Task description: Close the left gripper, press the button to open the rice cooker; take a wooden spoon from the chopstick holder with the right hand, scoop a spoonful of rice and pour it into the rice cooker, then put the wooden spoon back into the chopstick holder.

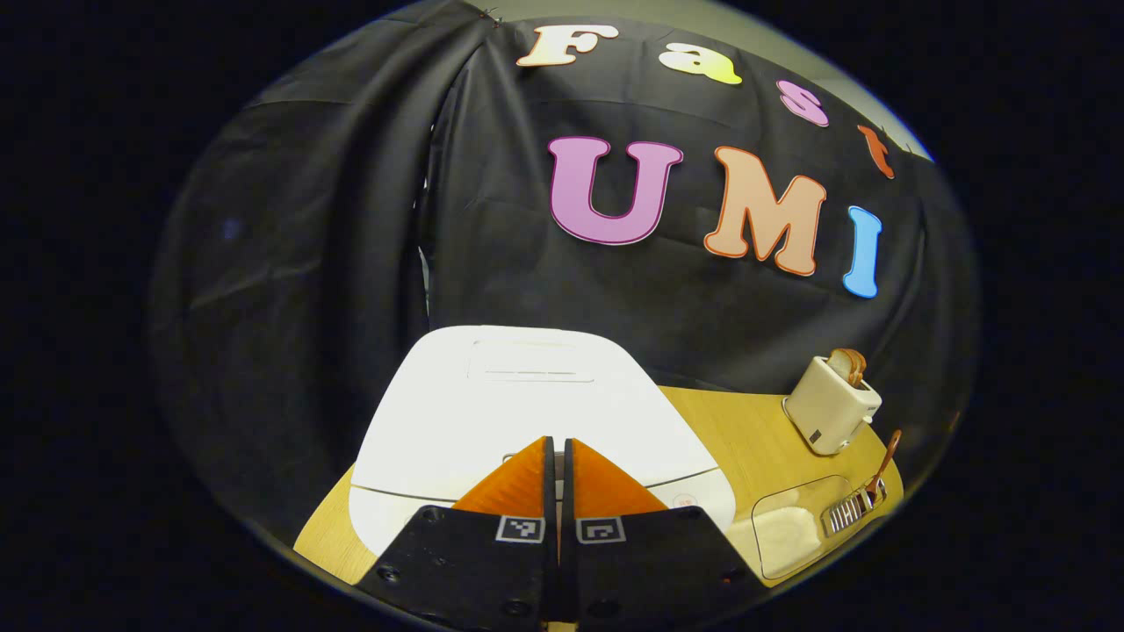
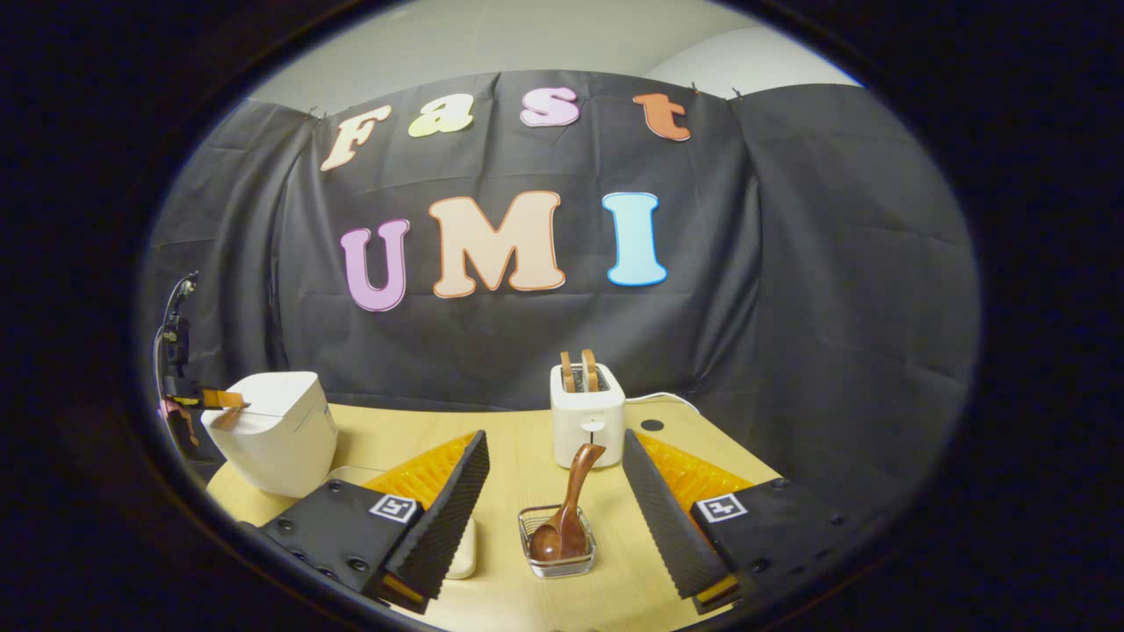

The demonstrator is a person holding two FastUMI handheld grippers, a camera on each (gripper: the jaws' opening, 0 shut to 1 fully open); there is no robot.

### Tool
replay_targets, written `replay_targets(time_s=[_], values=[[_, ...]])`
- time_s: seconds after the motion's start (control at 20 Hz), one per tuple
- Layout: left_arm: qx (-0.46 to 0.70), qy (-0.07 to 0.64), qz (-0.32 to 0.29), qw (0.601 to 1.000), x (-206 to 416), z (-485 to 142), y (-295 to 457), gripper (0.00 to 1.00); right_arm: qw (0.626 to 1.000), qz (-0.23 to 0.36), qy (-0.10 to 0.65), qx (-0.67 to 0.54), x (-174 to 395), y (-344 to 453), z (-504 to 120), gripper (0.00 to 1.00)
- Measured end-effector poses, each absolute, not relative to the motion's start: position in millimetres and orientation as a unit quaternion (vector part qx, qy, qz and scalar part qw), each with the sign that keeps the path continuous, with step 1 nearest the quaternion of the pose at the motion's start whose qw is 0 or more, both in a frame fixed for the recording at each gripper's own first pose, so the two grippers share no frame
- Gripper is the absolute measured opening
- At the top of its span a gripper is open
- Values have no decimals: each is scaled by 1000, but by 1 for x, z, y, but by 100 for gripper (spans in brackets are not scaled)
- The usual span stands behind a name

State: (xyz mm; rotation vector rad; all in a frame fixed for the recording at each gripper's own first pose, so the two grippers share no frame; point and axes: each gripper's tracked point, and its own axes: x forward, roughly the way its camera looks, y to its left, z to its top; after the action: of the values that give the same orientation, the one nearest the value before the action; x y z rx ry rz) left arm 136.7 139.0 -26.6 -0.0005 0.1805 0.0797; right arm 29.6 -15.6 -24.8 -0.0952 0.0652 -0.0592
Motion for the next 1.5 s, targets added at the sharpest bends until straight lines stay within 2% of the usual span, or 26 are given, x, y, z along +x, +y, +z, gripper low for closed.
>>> replay_targets(time_s=[0.15,0.4,0.9,1.25,1.3,1.35,1.5], values=[[34,29,47,998,137,14,134,0,998,-32,31,-44,27,-19,-25,100],[45,-17,45,998,131,63,123,0,998,-30,29,-38,26,-22,-27,100],[-42,-34,57,997,77,64,110,0,998,-34,35,-28,33,-41,-39,100],[-43,-34,80,995,37,50,118,1,997,-11,68,-26,59,-50,-73,99],[-40,-28,83,995,32,45,119,4,997,-6,75,-24,64,-51,-81,99],[-34,-23,84,996,26,40,119,15,996,-1,83,-22,70,-51,-87,98],[-6,-6,95,995,13,27,119,58,994,16,106,-17,88,-49,-107,96]])
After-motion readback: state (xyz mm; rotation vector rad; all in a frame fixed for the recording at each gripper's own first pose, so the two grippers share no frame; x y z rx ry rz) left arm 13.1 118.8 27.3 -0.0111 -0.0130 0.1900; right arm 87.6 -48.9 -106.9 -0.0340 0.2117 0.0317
